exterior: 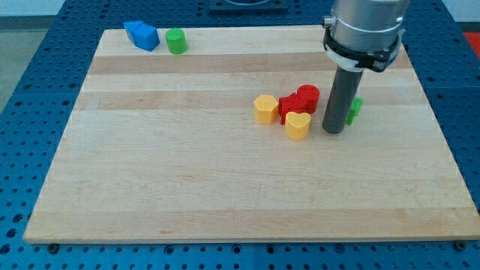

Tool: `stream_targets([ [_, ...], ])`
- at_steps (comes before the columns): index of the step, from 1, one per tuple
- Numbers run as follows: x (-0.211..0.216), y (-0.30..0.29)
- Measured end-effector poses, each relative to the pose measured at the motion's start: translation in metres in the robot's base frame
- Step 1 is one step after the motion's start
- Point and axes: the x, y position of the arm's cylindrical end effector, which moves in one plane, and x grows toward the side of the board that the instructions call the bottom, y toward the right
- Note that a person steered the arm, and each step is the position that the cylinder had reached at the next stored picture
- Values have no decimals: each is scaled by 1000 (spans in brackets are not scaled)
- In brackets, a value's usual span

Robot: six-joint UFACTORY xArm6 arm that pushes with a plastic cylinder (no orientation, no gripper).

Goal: Move the green star right to the red circle

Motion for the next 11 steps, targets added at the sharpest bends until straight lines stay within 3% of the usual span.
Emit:
stream_targets([
  [4, 5, 10],
  [5, 15, 28],
  [6, 16, 89],
  [7, -6, 83],
  [9, -30, -14],
  [11, -44, -49],
])
